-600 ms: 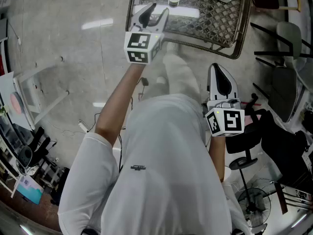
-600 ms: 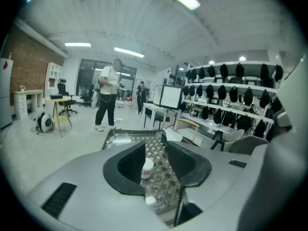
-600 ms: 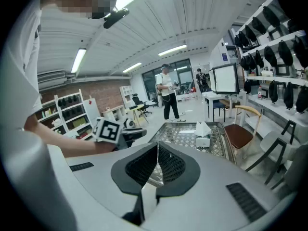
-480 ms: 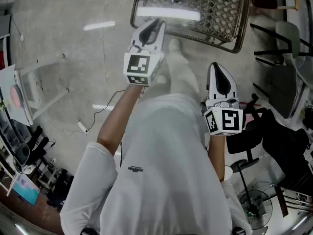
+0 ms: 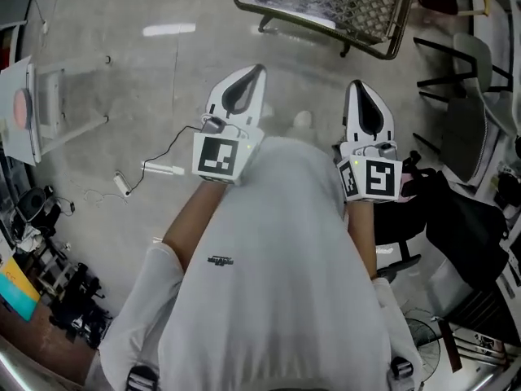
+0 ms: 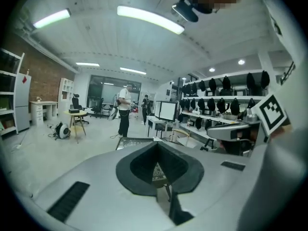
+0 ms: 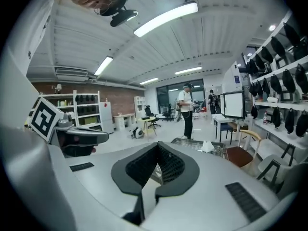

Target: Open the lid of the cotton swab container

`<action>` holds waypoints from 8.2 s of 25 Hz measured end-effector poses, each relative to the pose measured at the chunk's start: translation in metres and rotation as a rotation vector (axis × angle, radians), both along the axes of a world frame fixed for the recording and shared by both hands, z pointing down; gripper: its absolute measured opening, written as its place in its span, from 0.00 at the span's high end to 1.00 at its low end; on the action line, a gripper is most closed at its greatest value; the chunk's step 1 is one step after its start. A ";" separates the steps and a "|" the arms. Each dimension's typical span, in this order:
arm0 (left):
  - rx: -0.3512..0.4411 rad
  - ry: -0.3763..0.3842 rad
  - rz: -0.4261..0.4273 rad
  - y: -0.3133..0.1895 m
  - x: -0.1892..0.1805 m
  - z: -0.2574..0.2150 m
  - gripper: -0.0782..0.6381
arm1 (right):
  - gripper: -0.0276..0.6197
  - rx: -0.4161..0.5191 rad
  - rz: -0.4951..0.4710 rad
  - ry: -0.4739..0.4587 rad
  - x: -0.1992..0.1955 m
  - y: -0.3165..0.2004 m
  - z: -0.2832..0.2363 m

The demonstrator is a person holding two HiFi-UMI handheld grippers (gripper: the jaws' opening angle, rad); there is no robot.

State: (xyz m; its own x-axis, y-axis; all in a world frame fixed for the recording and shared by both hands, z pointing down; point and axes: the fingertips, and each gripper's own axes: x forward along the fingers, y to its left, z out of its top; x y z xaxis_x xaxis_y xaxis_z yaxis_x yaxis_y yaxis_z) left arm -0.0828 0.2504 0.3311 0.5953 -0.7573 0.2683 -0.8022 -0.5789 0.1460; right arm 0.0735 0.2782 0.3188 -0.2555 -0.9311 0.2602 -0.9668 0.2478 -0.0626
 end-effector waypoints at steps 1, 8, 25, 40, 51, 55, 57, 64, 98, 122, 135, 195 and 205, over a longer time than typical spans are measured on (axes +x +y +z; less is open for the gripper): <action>-0.003 -0.003 -0.005 0.008 0.001 -0.002 0.89 | 0.96 0.000 0.001 -0.003 0.003 0.007 -0.002; 0.008 -0.044 -0.041 0.043 0.028 -0.015 0.89 | 0.96 0.027 0.021 -0.077 0.044 0.038 -0.015; 0.011 -0.021 -0.091 0.060 0.086 -0.019 0.89 | 0.96 0.071 -0.050 -0.138 0.098 0.041 -0.016; -0.007 0.022 -0.080 -0.068 0.072 -0.013 0.89 | 0.96 0.098 -0.105 -0.225 0.069 -0.084 -0.024; 0.007 0.041 0.008 -0.191 0.048 -0.026 0.89 | 0.96 0.048 -0.061 -0.163 0.042 -0.202 -0.023; 0.003 0.014 0.076 -0.225 0.045 -0.018 0.89 | 0.96 0.047 -0.038 -0.138 0.034 -0.241 -0.022; 0.010 0.027 0.078 -0.242 0.038 -0.020 0.89 | 0.96 0.049 -0.030 -0.115 0.032 -0.257 -0.021; -0.004 0.023 0.093 -0.279 0.038 -0.011 0.89 | 0.96 0.034 -0.004 -0.067 0.035 -0.293 -0.008; -0.093 -0.184 0.238 -0.337 0.122 0.211 0.72 | 0.95 -0.121 -0.053 -0.032 0.053 -0.345 0.137; -0.102 -0.264 0.383 -0.375 0.169 0.355 0.50 | 0.95 -0.186 -0.047 -0.032 0.054 -0.360 0.204; -0.061 -0.257 0.352 -0.395 0.185 0.369 0.51 | 0.95 -0.200 -0.030 -0.039 0.066 -0.362 0.209; 0.023 -0.190 0.310 -0.336 0.102 0.079 0.55 | 0.95 0.044 0.050 0.025 0.046 -0.325 0.029; 0.075 -0.121 0.241 -0.330 0.066 0.001 0.55 | 0.95 0.133 0.046 0.045 0.034 -0.324 -0.022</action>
